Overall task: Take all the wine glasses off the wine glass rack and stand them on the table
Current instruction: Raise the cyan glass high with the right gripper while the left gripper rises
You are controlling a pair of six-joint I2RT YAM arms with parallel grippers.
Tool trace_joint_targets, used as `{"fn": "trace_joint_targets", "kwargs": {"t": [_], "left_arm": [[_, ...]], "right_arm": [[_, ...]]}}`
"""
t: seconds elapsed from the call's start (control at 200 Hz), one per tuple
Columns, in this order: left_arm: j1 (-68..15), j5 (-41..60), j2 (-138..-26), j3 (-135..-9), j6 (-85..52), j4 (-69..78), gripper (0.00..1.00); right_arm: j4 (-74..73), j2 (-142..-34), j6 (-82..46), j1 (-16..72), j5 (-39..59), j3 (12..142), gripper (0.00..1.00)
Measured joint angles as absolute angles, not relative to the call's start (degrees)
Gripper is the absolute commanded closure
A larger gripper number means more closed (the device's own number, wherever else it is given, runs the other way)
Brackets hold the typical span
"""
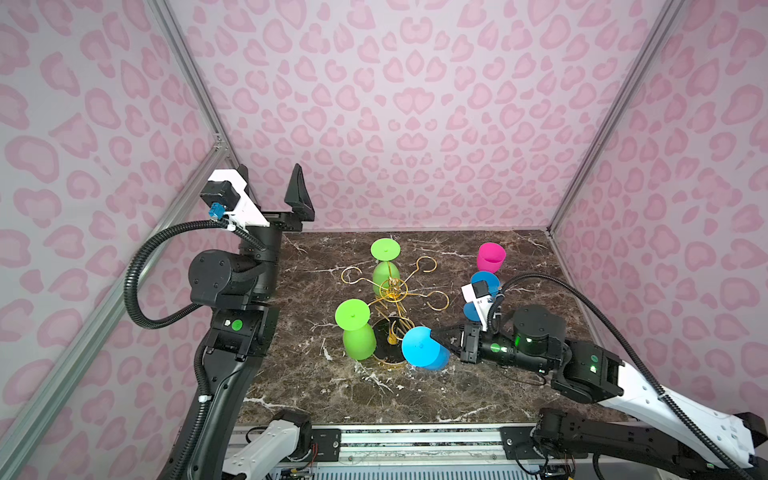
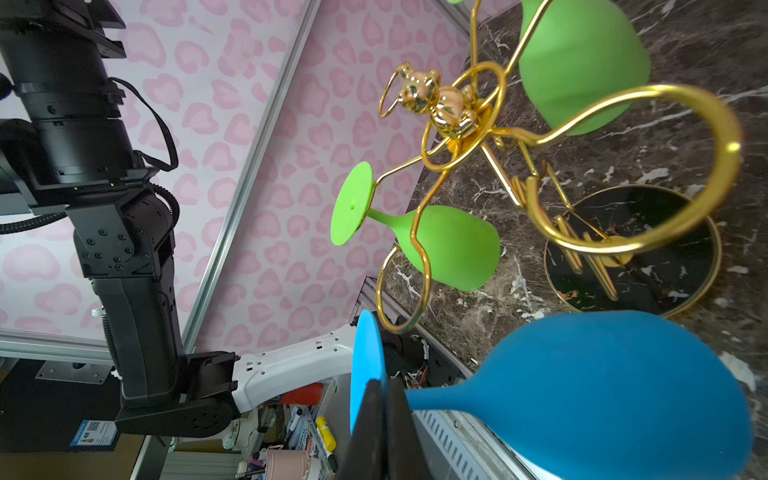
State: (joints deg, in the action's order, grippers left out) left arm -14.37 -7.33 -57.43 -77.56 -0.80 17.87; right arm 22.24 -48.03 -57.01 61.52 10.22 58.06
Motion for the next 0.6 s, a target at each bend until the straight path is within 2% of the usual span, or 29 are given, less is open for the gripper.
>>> {"fn": "trace_joint_targets", "kwargs": {"t": [0.255,0.45,0.6], "left_arm": [[-14.6,-7.3,-58.0,-77.6,-1.4,17.8,0.03],[-14.7,-7.3,-58.6,-77.6,-2.3,17.8,0.02],[-14.7,-7.3,-59.8,-78.1,-5.1,17.1,0.01]], "right_arm": [[27.6,-40.2,-56.3,53.6,6.4,57.8,1.00],[33.2,-37.7,-52.5,39.3,7.9,61.4,1.00],[35.6,-41.7,-46.6,28.2,11.9,68.1,1.00]]}}
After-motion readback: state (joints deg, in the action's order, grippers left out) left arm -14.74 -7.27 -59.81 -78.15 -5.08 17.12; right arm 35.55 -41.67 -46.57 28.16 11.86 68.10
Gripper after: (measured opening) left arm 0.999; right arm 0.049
